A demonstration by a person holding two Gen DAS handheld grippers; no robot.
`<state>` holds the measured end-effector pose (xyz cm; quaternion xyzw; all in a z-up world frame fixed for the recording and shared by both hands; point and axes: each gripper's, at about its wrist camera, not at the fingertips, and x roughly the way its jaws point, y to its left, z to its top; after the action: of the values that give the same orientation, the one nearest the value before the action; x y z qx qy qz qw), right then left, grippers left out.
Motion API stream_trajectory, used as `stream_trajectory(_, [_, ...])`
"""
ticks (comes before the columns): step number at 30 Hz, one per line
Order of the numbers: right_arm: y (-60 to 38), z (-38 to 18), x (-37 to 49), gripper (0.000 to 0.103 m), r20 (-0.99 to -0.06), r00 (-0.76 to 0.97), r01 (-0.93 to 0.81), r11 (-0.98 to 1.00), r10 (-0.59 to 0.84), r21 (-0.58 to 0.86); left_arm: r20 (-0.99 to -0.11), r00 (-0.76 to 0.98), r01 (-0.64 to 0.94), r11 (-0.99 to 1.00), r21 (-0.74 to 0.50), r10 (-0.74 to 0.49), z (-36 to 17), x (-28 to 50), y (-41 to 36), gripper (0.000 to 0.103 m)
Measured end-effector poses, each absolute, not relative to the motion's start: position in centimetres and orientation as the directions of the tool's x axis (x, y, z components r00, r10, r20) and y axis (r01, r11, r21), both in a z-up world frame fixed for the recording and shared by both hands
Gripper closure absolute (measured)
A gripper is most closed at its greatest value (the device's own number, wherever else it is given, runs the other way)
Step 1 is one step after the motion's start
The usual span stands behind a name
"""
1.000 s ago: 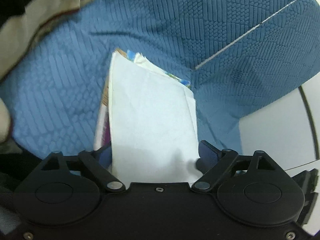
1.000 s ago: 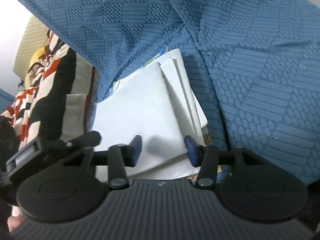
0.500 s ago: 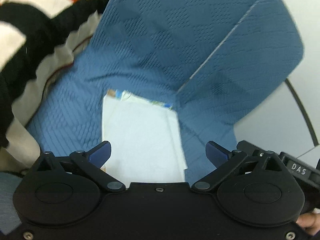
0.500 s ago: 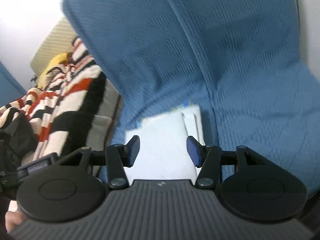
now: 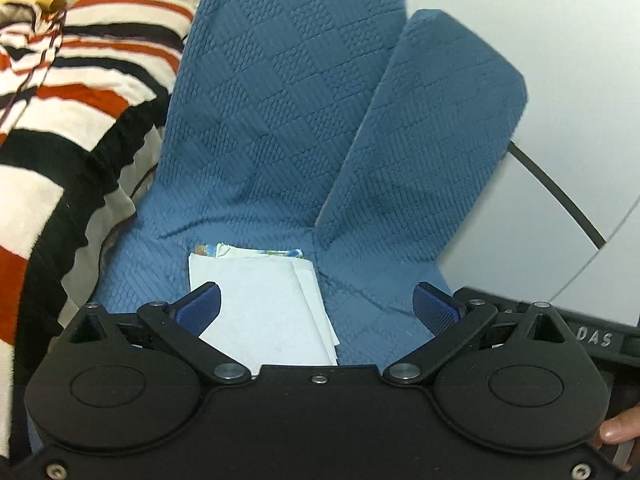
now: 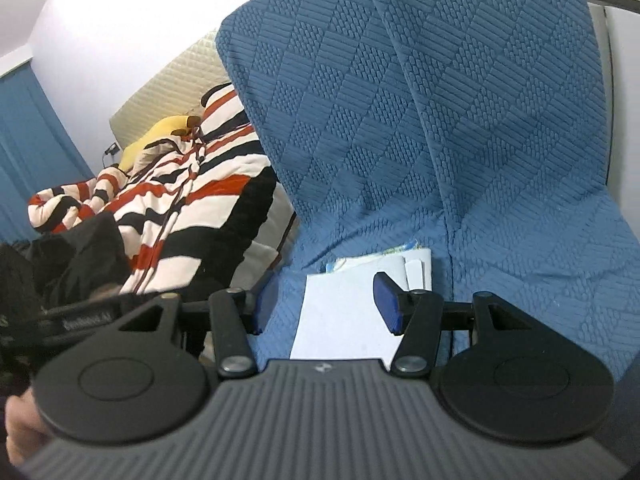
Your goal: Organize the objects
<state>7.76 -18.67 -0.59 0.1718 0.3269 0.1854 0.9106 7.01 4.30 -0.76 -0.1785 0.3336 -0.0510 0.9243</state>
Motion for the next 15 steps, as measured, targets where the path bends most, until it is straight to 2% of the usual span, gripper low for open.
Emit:
stream_trajectory(14, [-18.8,-2.5,2.8,0.047,-0.596,0.712,-0.17,0.914,0.372,0.368,-0.585,0.785,-0.047,0.922,-0.385,-0.204,0.3,1.8,2.1,0.001])
stream_trajectory(15, [-18.9,-2.6,2.7,0.043,-0.599,0.711,-0.163,0.915,0.368,0.368,-0.586,0.785,-0.048,0.923,-0.381,-0.2,0.2,1.6,2.0,0.001])
